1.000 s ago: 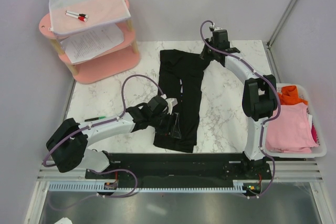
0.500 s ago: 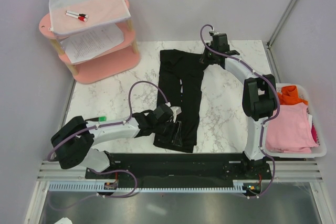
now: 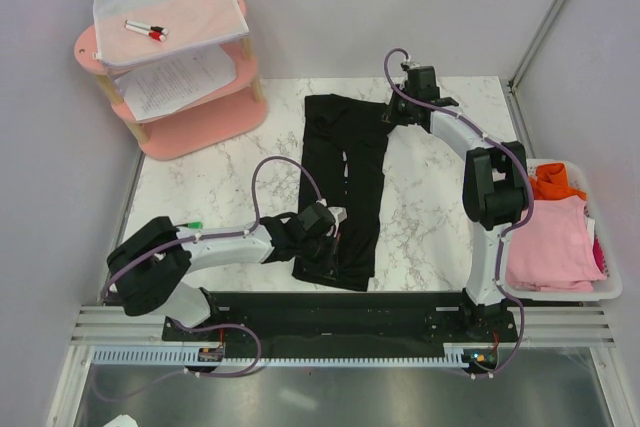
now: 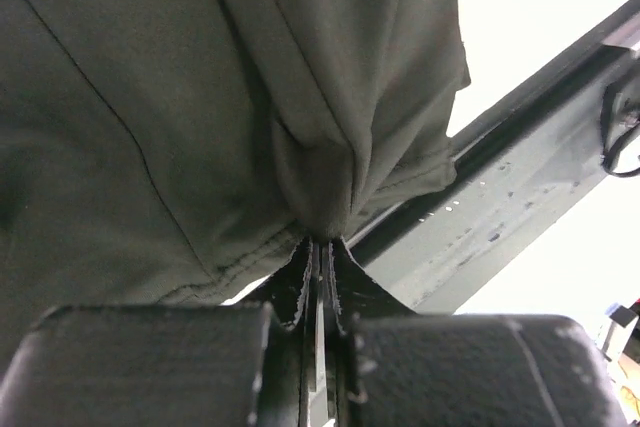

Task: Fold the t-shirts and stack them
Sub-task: Grab the bottom of the folded rectangular tshirt with both arms

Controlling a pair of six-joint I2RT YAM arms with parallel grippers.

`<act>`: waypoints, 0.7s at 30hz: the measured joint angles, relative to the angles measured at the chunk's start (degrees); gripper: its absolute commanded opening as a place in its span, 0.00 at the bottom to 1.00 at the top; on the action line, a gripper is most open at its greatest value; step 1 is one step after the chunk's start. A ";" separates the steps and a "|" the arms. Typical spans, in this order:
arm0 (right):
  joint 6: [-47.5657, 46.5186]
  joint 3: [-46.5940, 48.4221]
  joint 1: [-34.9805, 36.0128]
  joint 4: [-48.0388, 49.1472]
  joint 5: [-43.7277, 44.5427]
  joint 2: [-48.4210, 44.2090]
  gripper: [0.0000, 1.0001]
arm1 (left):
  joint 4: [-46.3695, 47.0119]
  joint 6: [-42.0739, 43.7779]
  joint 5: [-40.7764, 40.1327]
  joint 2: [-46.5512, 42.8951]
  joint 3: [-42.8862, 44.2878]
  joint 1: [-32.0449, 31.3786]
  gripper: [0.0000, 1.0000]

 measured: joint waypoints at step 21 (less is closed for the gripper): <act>0.55 -3.63 -0.04 0.37 -2.10 0.98 0.01 | -1.75 -4.39 -0.28 -9.86 -4.33 -0.11 0.02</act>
